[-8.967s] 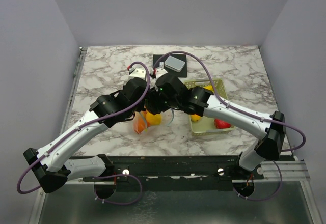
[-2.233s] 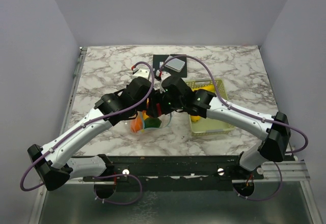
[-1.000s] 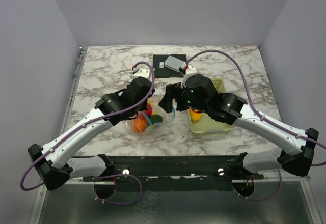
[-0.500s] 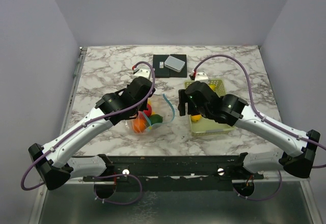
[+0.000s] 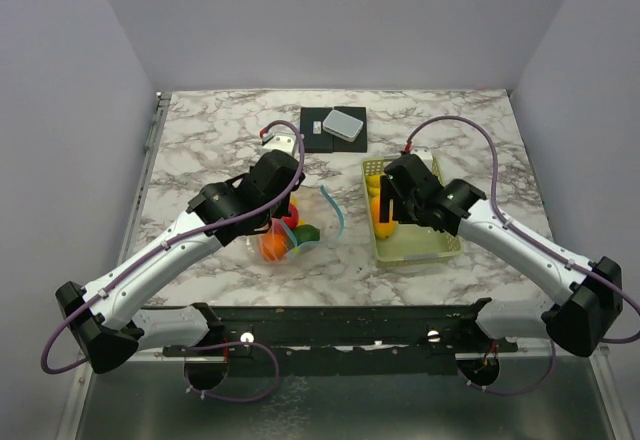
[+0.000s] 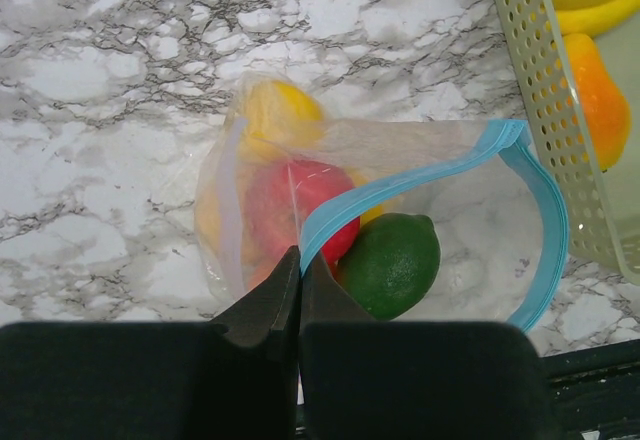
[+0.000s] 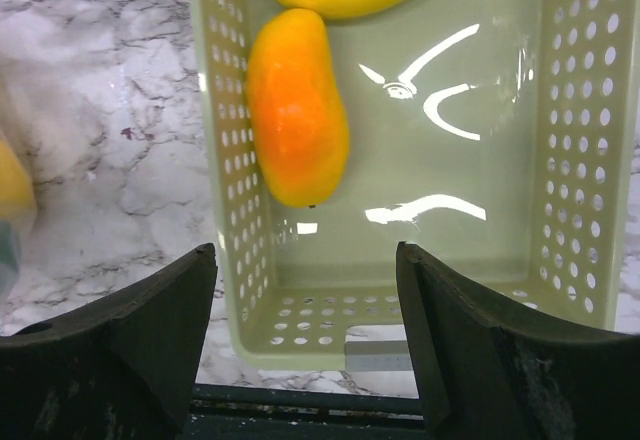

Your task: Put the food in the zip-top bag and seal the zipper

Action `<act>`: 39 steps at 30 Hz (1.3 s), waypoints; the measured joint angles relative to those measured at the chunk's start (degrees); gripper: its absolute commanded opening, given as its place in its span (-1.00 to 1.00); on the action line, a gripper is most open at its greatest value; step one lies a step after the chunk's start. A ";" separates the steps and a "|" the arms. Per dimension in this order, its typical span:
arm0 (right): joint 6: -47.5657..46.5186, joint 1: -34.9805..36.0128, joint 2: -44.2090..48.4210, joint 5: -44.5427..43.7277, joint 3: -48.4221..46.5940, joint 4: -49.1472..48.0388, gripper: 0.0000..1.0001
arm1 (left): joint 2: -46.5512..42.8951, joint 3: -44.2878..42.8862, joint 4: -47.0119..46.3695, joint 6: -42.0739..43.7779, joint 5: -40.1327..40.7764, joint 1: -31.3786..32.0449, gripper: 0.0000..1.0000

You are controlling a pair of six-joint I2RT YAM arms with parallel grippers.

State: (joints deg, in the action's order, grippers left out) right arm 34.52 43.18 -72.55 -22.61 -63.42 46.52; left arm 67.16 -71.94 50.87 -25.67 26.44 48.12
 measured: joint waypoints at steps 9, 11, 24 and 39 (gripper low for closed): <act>-2.05 -7.37 -5.33 7.37 1.84 -4.83 0.58 | 0.04 -0.66 0.22 0.02 -0.09 0.00 -1.00; -2.43 -8.59 -6.78 8.81 2.05 -6.14 0.57 | 0.04 -0.66 0.22 0.00 -0.09 0.00 -1.00; -4.04 -11.82 -14.25 14.78 3.50 -12.66 0.53 | 0.02 -0.66 0.70 0.00 -0.07 0.00 -1.00; -4.63 -13.14 -19.93 15.61 3.93 -16.59 0.46 | -0.44 -0.68 1.62 -0.24 -0.04 0.00 -1.00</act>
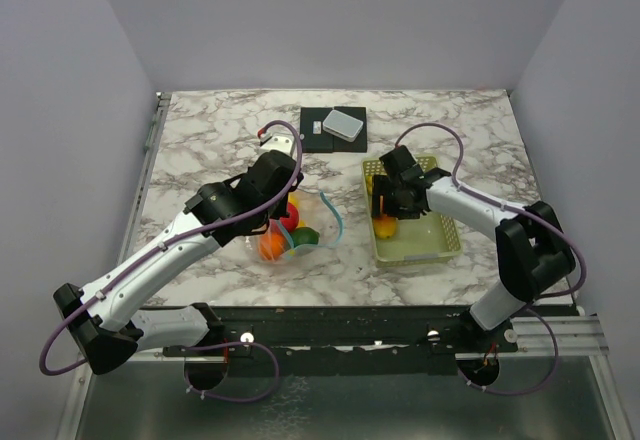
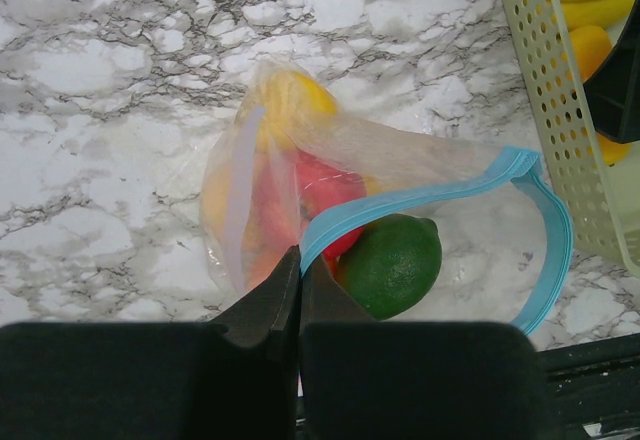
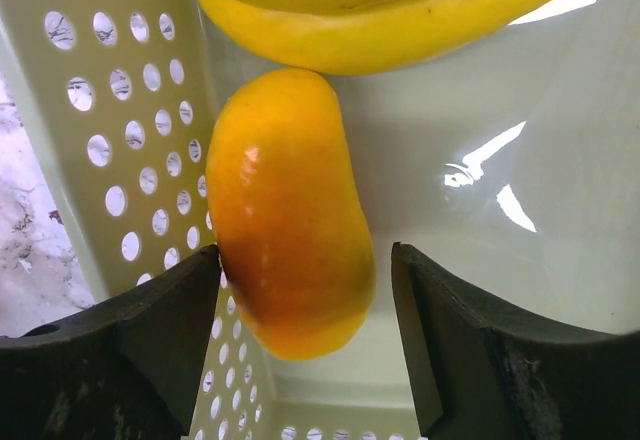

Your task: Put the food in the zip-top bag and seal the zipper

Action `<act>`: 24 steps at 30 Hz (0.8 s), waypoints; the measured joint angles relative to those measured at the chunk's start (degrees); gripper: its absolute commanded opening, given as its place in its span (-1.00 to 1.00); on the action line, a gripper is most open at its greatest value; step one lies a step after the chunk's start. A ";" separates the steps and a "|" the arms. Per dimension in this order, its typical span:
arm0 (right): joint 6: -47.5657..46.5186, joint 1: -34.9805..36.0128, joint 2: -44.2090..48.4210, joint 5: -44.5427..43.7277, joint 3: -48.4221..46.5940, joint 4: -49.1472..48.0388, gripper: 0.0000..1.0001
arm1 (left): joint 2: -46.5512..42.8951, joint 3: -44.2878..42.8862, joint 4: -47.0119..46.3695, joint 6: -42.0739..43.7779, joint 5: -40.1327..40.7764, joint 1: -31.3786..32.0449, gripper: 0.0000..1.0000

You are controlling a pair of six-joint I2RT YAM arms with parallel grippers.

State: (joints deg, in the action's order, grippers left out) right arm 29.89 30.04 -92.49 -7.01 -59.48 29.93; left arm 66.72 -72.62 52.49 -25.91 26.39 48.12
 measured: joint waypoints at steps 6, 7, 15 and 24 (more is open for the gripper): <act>-0.02 -0.22 -0.87 0.09 0.33 -0.76 0.35 | 0.00 0.00 0.11 -0.20 -0.02 0.00 -1.00; -0.02 -0.24 -1.03 0.09 0.44 -0.87 0.31 | 0.00 0.00 0.11 -0.22 0.00 0.00 -1.00; -0.35 -0.44 -1.36 0.11 0.74 -1.18 -0.05 | 0.00 -0.02 0.13 -0.22 -0.02 0.00 -1.00; -0.87 -0.50 2.99 -1.66 0.72 1.33 -0.47 | 0.00 -0.02 0.26 -0.22 0.00 0.00 -1.00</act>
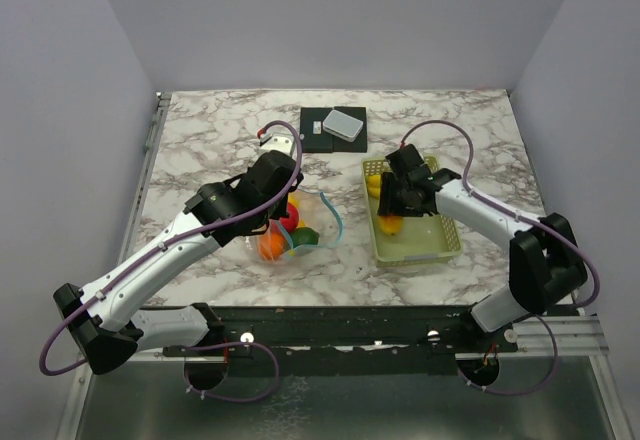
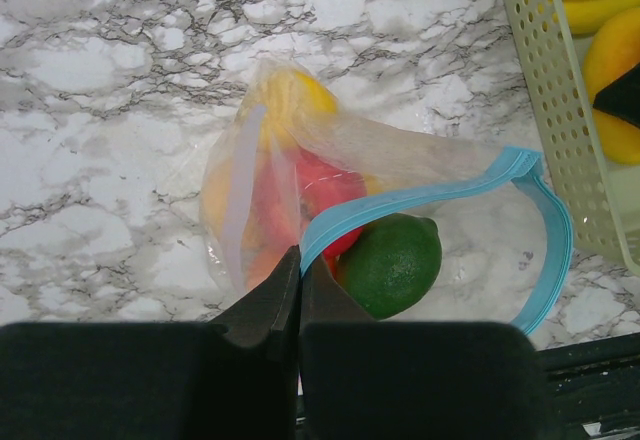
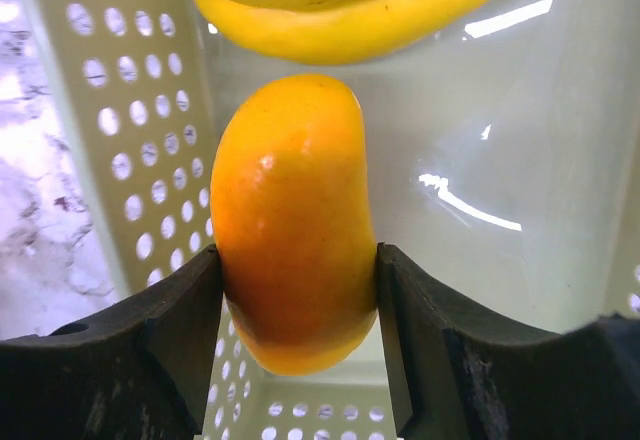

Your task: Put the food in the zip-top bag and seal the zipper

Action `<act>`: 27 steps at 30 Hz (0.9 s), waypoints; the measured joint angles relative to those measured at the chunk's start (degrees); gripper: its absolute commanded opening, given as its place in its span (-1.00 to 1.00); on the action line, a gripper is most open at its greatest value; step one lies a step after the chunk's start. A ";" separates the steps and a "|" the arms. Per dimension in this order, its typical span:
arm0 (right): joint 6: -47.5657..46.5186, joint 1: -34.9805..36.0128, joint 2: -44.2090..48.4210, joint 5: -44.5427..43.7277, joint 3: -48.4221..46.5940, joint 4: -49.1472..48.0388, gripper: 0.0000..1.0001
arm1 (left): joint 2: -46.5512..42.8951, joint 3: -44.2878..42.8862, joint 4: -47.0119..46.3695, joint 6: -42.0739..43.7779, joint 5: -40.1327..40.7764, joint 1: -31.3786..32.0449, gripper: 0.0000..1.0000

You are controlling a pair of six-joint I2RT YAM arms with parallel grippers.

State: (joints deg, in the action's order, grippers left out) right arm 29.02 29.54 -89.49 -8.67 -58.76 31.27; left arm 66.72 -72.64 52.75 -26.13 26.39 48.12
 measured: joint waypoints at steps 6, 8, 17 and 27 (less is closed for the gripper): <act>-0.98 0.00 6.99 0.68 -1.38 2.38 -0.49 | 0.00 0.00 0.02 0.00 0.00 0.00 -1.00; -1.62 0.00 9.40 1.77 -2.21 2.71 -0.49 | 0.00 0.00 0.02 0.00 0.00 0.00 -1.00; -3.80 1.20 19.52 12.81 -2.93 0.46 -0.50 | 0.13 -0.17 0.00 0.04 -0.02 0.00 -1.00; -6.25 9.68 21.00 18.34 -5.07 -1.05 -0.49 | 0.48 -0.61 0.00 0.04 -0.02 0.00 -1.00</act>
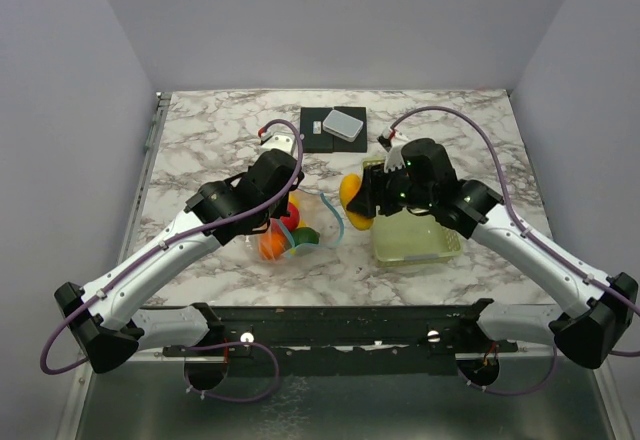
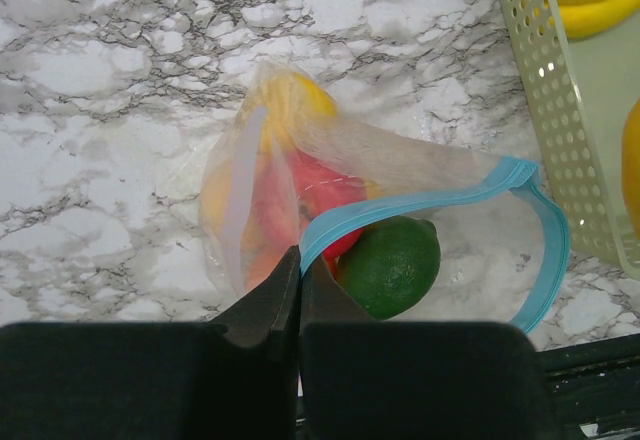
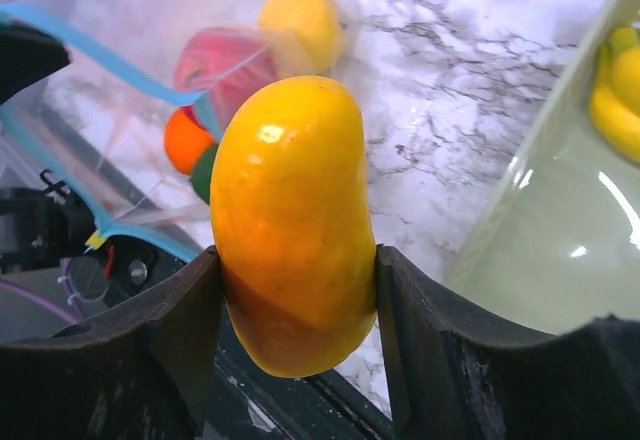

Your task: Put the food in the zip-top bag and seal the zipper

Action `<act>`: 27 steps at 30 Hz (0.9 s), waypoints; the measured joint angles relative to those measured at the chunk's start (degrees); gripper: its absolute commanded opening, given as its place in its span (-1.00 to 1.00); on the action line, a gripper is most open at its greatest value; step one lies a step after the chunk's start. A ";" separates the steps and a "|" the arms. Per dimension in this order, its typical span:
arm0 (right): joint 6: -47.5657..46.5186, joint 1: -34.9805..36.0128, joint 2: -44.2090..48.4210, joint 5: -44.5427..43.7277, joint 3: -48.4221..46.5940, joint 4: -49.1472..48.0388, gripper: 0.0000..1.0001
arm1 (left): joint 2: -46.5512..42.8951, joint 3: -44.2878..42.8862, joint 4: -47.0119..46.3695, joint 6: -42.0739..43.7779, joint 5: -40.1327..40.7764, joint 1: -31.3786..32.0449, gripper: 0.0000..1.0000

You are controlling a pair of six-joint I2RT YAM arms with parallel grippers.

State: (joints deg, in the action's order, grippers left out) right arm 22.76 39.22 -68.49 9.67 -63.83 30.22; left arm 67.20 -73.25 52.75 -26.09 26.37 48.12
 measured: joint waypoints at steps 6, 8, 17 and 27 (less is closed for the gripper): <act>-1.53 5.27 0.28 0.39 -2.01 -0.39 -0.49 | 0.02 -0.02 0.00 -0.02 0.00 0.00 -1.00; -2.05 6.84 0.26 0.52 -2.69 -0.42 -0.49 | 0.00 -0.02 0.00 -0.02 0.00 0.00 -1.00; -3.91 12.37 -1.79 0.81 -5.18 -0.24 -0.49 | 0.00 -0.02 0.00 -0.02 -0.04 0.00 -1.00; -5.11 16.87 -9.27 1.16 -8.50 1.81 -0.48 | 0.00 -0.02 0.00 -0.02 -0.42 0.00 -1.00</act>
State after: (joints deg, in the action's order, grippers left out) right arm 17.65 56.10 -77.76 10.83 -72.34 32.03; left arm 67.20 -73.28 52.75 -26.11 25.96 48.12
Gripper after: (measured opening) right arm 0.594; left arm 0.005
